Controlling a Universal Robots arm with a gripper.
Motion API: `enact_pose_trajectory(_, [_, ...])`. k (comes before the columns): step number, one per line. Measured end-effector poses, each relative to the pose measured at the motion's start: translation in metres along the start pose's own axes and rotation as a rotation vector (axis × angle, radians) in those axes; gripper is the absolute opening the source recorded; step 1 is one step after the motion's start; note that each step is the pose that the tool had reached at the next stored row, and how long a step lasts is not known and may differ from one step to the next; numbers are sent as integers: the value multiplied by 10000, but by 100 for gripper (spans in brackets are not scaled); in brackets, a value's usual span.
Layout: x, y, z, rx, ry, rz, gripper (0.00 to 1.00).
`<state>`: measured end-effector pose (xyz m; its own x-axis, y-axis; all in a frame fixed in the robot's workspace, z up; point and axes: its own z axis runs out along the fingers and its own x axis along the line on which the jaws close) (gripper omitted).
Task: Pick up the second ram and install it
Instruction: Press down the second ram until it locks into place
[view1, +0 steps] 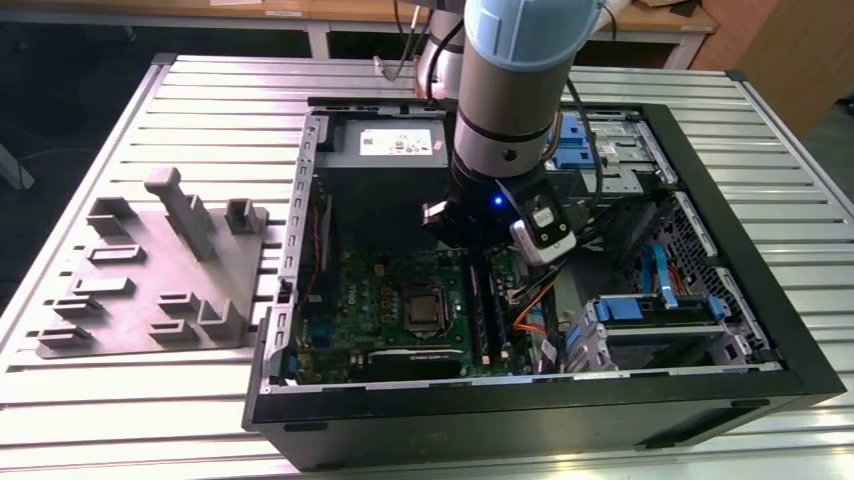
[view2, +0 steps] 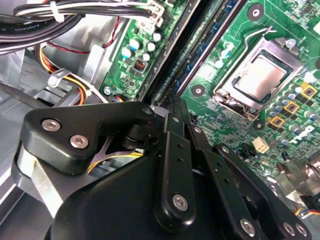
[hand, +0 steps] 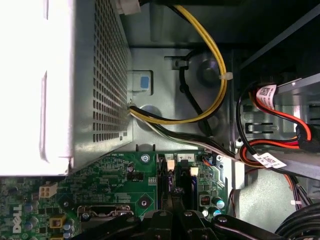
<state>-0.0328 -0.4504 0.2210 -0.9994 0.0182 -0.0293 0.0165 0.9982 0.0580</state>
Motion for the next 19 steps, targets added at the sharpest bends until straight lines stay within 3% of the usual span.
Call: enact_pose_trajectory(19, [1, -2, 49, -34, -1, 1, 10])
